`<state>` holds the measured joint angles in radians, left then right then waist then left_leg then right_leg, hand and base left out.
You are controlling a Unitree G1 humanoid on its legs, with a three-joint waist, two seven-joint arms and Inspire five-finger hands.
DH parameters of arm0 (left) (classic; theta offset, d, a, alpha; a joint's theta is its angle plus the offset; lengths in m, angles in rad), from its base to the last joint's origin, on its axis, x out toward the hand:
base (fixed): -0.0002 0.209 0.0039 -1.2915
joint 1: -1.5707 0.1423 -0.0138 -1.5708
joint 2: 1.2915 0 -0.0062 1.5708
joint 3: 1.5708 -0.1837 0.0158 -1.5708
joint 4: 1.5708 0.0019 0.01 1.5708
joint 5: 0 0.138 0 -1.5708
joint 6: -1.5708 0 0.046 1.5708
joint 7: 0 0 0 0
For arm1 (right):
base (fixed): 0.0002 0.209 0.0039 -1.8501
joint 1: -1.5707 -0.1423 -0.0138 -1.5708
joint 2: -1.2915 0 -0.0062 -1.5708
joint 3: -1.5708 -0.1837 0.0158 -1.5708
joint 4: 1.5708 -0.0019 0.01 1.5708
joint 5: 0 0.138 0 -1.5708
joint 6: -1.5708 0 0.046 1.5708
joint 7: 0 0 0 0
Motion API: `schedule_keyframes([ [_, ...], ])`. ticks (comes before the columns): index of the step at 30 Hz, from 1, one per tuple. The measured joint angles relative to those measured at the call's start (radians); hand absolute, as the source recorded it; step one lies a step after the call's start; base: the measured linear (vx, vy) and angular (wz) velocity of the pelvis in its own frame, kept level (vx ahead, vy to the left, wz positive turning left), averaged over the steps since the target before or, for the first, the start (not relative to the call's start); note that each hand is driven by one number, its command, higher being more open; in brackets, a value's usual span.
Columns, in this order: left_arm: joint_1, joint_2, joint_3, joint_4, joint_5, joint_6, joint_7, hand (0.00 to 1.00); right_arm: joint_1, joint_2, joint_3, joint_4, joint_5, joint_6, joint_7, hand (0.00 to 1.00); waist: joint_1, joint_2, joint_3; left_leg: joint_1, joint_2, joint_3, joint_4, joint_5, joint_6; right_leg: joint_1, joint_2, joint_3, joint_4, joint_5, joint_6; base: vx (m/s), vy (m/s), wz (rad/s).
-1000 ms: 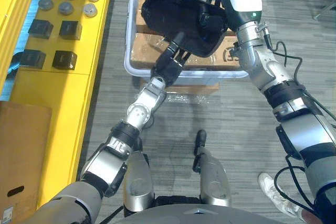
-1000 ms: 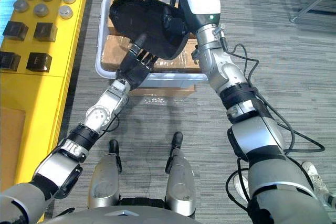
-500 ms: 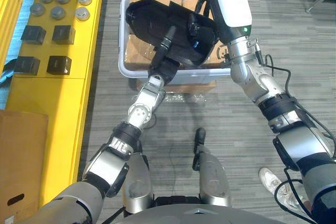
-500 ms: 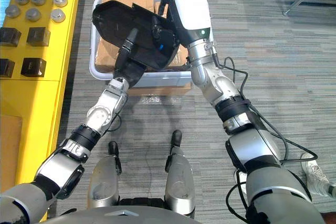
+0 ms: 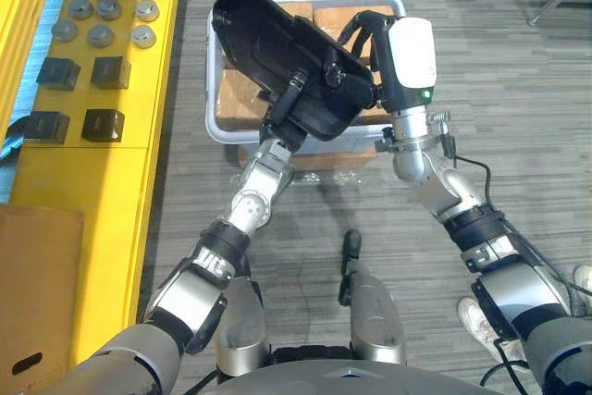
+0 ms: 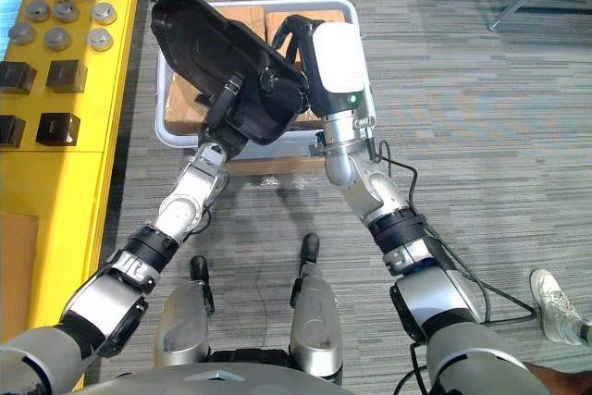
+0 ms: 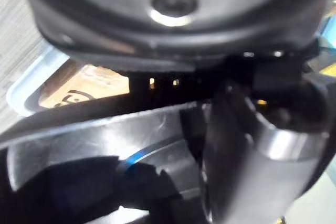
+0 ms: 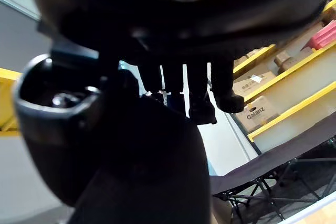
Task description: Walk over and take three plastic housings, then place them on the shelf
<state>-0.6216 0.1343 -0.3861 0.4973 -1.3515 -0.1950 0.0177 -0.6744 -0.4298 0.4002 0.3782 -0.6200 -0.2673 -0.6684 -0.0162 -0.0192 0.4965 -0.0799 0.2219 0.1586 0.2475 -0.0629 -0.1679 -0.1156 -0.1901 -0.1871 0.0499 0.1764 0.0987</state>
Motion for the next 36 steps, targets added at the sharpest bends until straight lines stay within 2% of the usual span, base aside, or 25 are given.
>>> schedule_keyframes([
  [6, 0.106, 0.003, 0.034, -0.117, 0.139, 0.002, 0.043, 0.00, 0.108, 0.028, -0.012, -0.083, 0.009, -0.023, 0.013, 1.00, 0.003, 0.000, -0.001, 0.052, -0.003, 0.005, -0.027, 0.000, 0.000, 0.050, 0.001, -0.003, -0.022, 0.000, 0.001, 0.04, 0.015, 0.01],
  [9, 0.205, 0.001, 0.051, -0.208, 0.204, 0.002, 0.044, 0.00, 0.228, 0.065, -0.016, -0.128, 0.092, -0.088, 0.065, 1.00, 0.013, 0.000, -0.056, 0.060, -0.005, 0.006, -0.044, -0.001, 0.000, 0.066, 0.002, -0.010, -0.052, 0.003, 0.004, 0.04, 0.009, 0.03],
  [13, 0.368, -0.024, 0.115, -0.384, 0.387, -0.006, 0.054, 0.00, 0.353, 0.096, -0.034, -0.250, 0.255, -0.153, 0.154, 1.00, 0.021, 0.002, -0.123, 0.091, -0.005, 0.021, -0.072, -0.001, -0.004, 0.082, 0.002, -0.015, -0.062, 0.002, 0.006, 0.06, 0.011, -0.06],
  [18, 0.487, -0.038, 0.210, -0.469, 0.766, -0.047, 0.129, 0.00, 0.487, 0.130, -0.221, -0.484, 0.567, -0.203, 0.311, 1.00, 0.017, 0.010, -0.216, 0.117, -0.005, 0.039, -0.081, -0.010, -0.009, 0.103, 0.005, -0.009, -0.087, 0.002, 0.010, 0.02, 0.010, -0.08],
  [19, 0.495, -0.037, 0.223, -0.469, 0.824, -0.053, 0.147, 0.00, 0.496, 0.130, -0.240, -0.506, 0.607, -0.204, 0.336, 1.00, 0.015, 0.012, -0.219, 0.124, -0.005, 0.043, -0.083, -0.010, -0.009, 0.106, 0.006, -0.005, -0.089, 0.002, 0.010, 0.00, 0.009, -0.17],
  [21, 0.528, -0.025, 0.256, -0.469, 1.088, -0.060, 0.242, 0.00, 0.565, 0.128, -0.321, -0.589, 0.740, -0.210, 0.430, 1.00, 0.009, 0.020, -0.254, 0.129, -0.004, 0.054, -0.094, -0.012, -0.010, 0.109, 0.009, -0.001, -0.106, 0.005, 0.014, -0.01, 0.005, -0.12],
  [22, 0.537, -0.020, 0.259, -0.471, 1.158, -0.061, 0.265, 0.00, 0.583, 0.126, -0.337, -0.600, 0.784, -0.214, 0.460, 1.00, 0.008, 0.022, -0.259, 0.130, -0.003, 0.054, -0.095, -0.012, -0.011, 0.109, 0.010, 0.000, -0.108, 0.006, 0.014, 0.01, 0.001, -0.06],
  [23, 0.554, -0.008, 0.264, -0.477, 1.284, -0.061, 0.312, 0.00, 0.615, 0.122, -0.361, -0.617, 0.887, -0.214, 0.531, 1.00, 0.002, 0.025, -0.261, 0.140, -0.001, 0.056, -0.097, -0.013, -0.012, 0.117, 0.013, 0.001, -0.109, 0.005, 0.014, 0.01, 0.001, -0.05],
  [26, 0.583, 0.006, 0.274, -0.506, 1.466, -0.061, 0.389, 0.00, 0.695, 0.123, -0.387, -0.623, 1.074, -0.211, 0.668, 1.00, -0.015, 0.031, -0.275, 0.144, 0.000, 0.062, -0.100, -0.014, -0.014, 0.119, 0.015, 0.005, -0.117, 0.006, 0.015, 0.00, 0.008, -0.06],
  [28, 0.592, 0.021, 0.277, -0.516, 1.627, -0.062, 0.453, 0.00, 0.793, 0.132, -0.388, -0.623, 1.259, -0.185, 0.805, 1.00, -0.015, 0.042, -0.293, 0.156, 0.000, 0.075, -0.115, -0.013, -0.016, 0.119, 0.018, 0.015, -0.124, 0.007, 0.015, 0.02, 0.013, -0.14],
  [30, 0.592, 0.037, 0.282, -0.517, 1.674, -0.066, 0.480, 0.00, 0.855, 0.159, -0.389, -0.623, 1.321, -0.154, 0.849, 1.00, -0.018, 0.053, -0.301, 0.160, -0.001, 0.083, -0.121, -0.013, -0.016, 0.116, 0.018, 0.022, -0.125, 0.007, 0.015, 0.02, 0.016, -0.10],
  [32, 0.597, 0.043, 0.287, -0.525, 1.667, -0.072, 0.483, 0.00, 0.910, 0.196, -0.392, -0.621, 1.342, -0.135, 0.854, 1.00, -0.023, 0.061, -0.307, 0.162, -0.002, 0.086, -0.129, -0.013, -0.015, 0.114, 0.018, 0.023, -0.126, 0.006, 0.015, 0.01, 0.011, -0.02],
  [36, 0.704, 0.032, 0.288, -0.644, 1.502, -0.114, 0.467, 0.00, 1.009, 0.271, -0.398, -0.574, 1.292, -0.021, 0.811, 1.00, -0.041, 0.059, -0.312, 0.160, -0.002, 0.085, -0.132, -0.013, -0.015, 0.113, 0.018, 0.021, -0.126, 0.006, 0.015, 0.03, 0.017, 0.01],
])
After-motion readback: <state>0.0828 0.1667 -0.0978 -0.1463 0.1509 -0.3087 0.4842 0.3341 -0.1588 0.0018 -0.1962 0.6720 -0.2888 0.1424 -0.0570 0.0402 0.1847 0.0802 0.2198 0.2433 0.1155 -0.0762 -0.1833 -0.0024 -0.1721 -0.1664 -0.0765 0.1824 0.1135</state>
